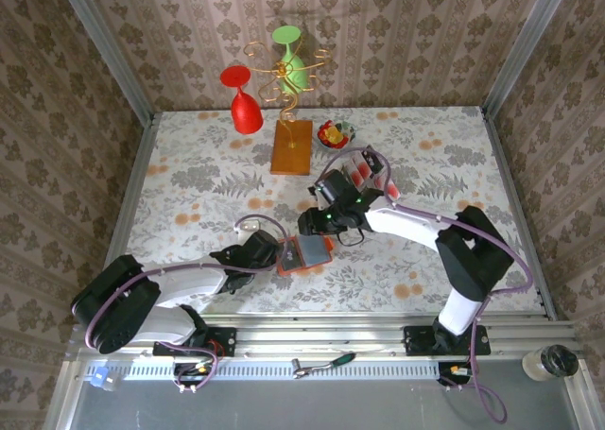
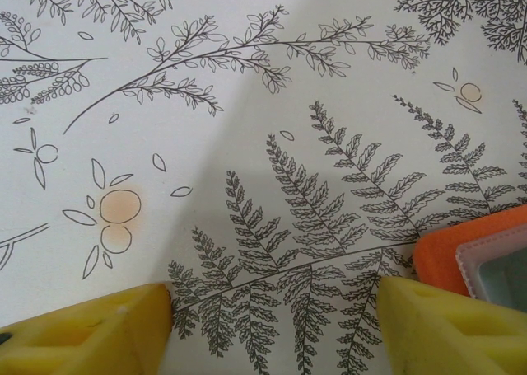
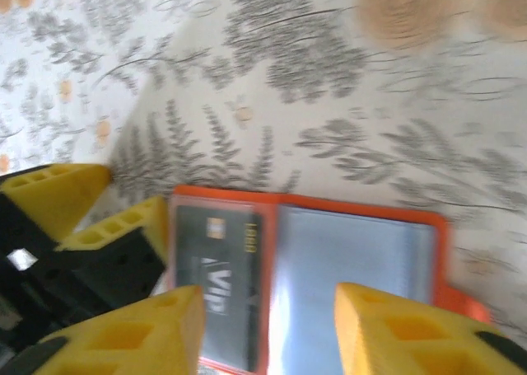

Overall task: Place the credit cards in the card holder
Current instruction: Insert the credit card into the card slot, then rotate the card holder at the center of the table.

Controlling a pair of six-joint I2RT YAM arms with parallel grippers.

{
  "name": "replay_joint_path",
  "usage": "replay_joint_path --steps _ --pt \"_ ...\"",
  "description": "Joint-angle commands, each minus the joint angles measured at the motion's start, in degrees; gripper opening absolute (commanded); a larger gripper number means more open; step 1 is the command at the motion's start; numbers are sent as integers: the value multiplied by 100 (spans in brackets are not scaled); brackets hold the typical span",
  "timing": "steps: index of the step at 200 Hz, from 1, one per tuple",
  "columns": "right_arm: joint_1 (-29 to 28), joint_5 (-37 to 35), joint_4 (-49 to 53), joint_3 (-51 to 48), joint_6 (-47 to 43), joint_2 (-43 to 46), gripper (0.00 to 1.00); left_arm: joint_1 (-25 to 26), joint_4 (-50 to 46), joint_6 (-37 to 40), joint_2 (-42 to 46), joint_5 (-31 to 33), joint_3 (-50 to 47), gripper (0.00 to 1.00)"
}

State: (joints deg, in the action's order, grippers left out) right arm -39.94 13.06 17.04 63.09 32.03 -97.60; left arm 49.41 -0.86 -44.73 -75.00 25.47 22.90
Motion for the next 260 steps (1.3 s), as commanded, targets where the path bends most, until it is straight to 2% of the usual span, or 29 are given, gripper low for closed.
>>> replay_joint_path --steps 1,42,63,73,88,101,178,190,203,213,242,260 --pt "13 -886 685 -253 -275 62 54 -48 -33 60 -50 -271 -118 69" --pt "13 -1288 770 -341 -421 -247 56 -46 -53 61 -8 -280 -118 69" --pt "13 -1331 751 -285 -472 -438 51 -50 -86 72 34 -278 -101 69" --pt "24 -1349 732 -278 -491 -494 42 -47 -107 72 56 -279 -92 69" --pt "30 -1389 713 -301 -494 -487 14 -45 -125 80 73 -272 -79 69" --pt "44 -1401 712 -364 -495 -408 0 -47 -152 87 98 -271 -76 69" --pt "5 -1281 446 -1396 40 662 0 -45 -144 126 157 -310 -84 69" --pt "-3 -1237 404 -1473 96 766 6 -48 -143 129 153 -324 -68 69" --pt "5 -1203 434 -1461 95 839 23 -48 -150 149 159 -339 -32 69" --pt "1 -1171 477 -1413 85 923 30 -38 -166 171 175 -355 2 69" --pt "-5 -1113 606 -1212 95 1308 32 -15 -225 228 312 -434 111 69" --pt "-22 -958 635 -1047 84 1418 28 31 -321 237 448 -425 212 69"
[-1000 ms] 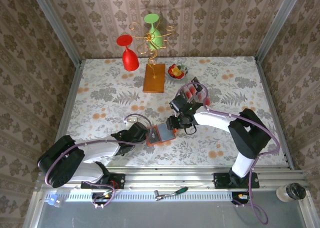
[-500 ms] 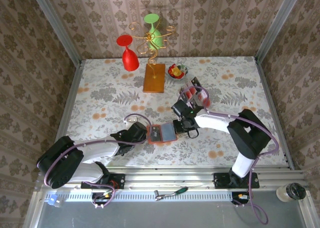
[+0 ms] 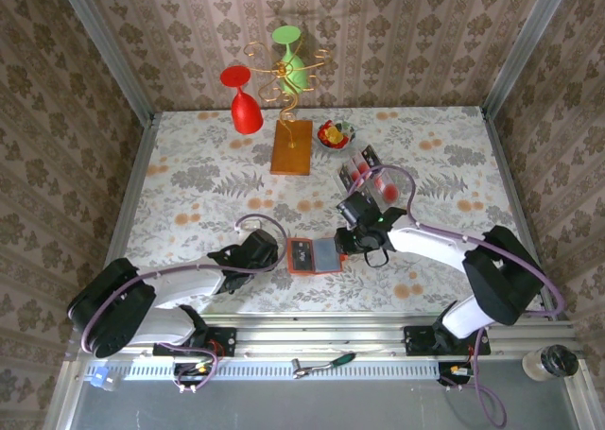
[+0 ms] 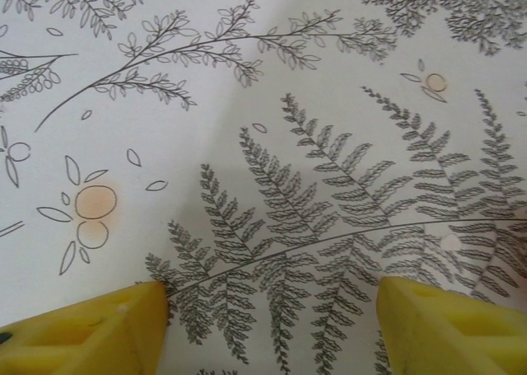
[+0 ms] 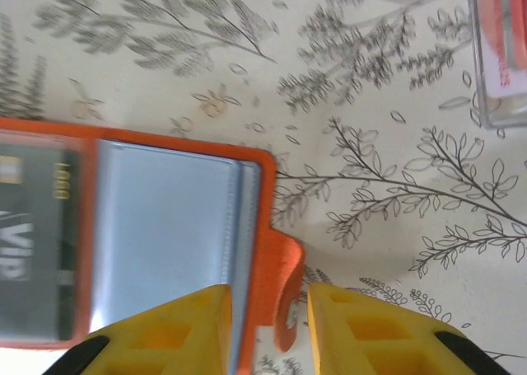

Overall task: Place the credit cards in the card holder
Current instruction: Rotate the card holder at the center of the table, then insert the credit card into the card slot.

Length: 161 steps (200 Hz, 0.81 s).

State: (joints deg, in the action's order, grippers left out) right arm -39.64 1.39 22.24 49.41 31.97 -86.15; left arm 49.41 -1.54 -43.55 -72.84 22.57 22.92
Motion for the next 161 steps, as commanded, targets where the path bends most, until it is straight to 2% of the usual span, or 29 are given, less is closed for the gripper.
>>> replay_joint_path --steps 1,35,59,106,161 --pt "-53 224 110 327 95 278 28 32 -256 119 242 -136 216 69" --pt "-112 621 -106 524 126 96 13 228 -316 145 479 -107 403 69" --pt "-122 867 -351 587 154 -168 6 370 -305 158 448 -71 511 70" --pt "-122 1408 -823 686 231 -691 3 455 -103 65 -6 -159 452 70" --pt "-184 1626 -967 831 216 -1146 0 489 81 -32 -458 -130 279 70"
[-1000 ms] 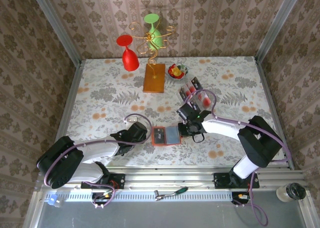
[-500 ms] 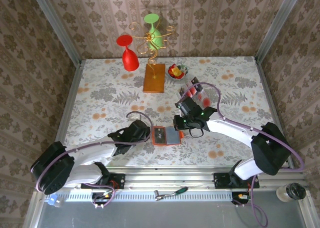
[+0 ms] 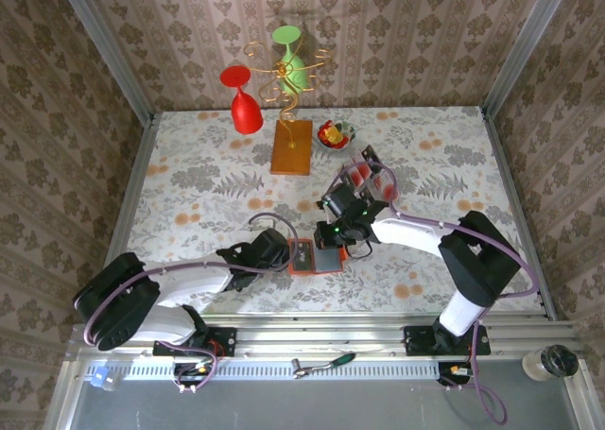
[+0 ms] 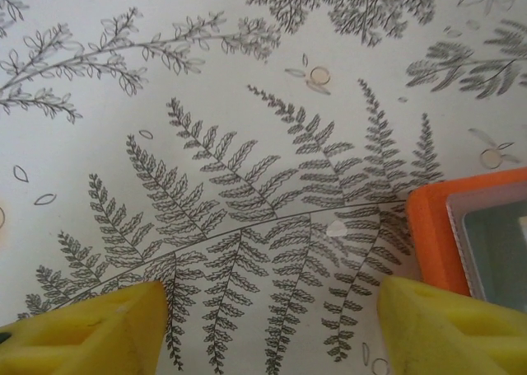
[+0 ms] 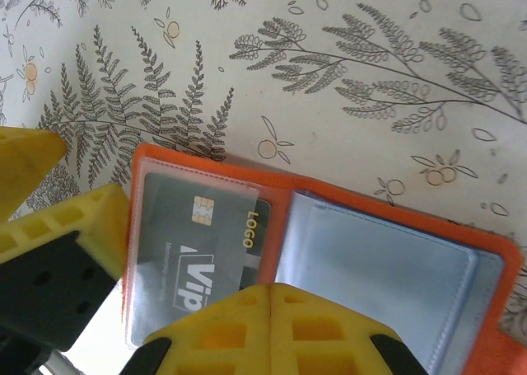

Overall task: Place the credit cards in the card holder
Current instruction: Insert the credit card into the card slot.

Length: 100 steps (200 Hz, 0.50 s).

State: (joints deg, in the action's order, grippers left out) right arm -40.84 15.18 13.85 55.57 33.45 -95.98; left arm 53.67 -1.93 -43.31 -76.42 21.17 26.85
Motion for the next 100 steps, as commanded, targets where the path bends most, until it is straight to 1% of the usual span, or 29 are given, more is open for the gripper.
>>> replay_joint_path --steps 1,100 --pt "-68 248 -132 216 66 -169 0 64 121 -64 -100 14 -116 70" --pt "-200 244 -147 411 47 -724 0 47 209 -57 -333 72 -171 70"
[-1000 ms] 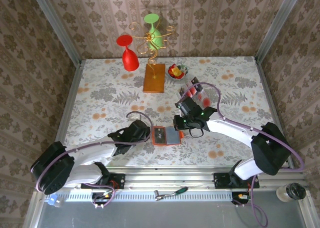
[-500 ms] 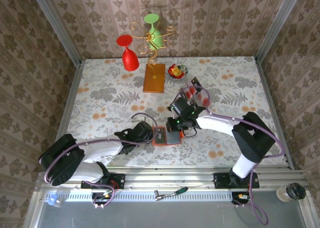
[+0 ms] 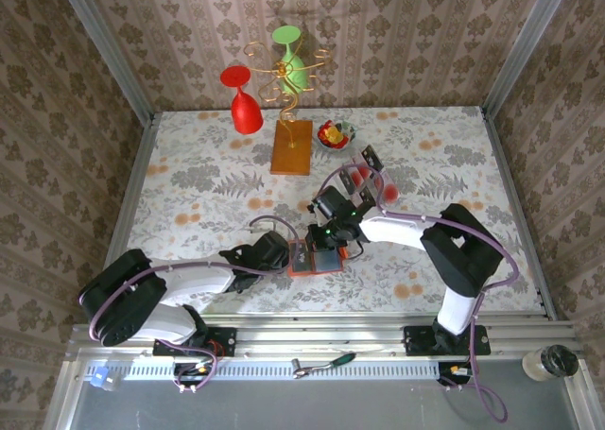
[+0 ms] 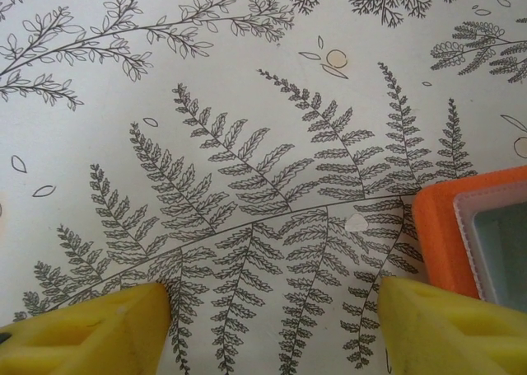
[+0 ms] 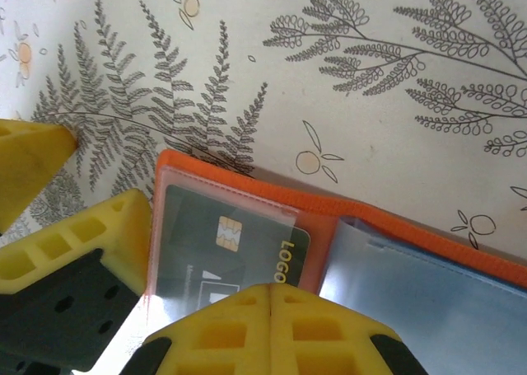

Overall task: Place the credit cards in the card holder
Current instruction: Insert the credit card into the card slot.

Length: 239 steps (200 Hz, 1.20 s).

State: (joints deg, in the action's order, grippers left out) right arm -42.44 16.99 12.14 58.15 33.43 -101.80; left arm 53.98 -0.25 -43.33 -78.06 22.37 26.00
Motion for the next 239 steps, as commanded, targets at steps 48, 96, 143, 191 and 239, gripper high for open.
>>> replay_joint_path --steps 48,96,143,191,239 --pt "-94 50 -17 156 58 -301 0 8 78 -39 -220 -47 -77 70" --pt "-160 87 -19 242 76 -414 0 8 104 -29 -243 -66 -69 70" --pt "-169 53 29 258 75 -394 0 13 76 -27 -206 -57 -51 69" --pt "-144 -141 185 224 46 -103 0 -19 -232 -24 248 73 -60 70" --pt "-60 -276 286 113 54 195 0 -96 -421 71 493 57 -19 70"
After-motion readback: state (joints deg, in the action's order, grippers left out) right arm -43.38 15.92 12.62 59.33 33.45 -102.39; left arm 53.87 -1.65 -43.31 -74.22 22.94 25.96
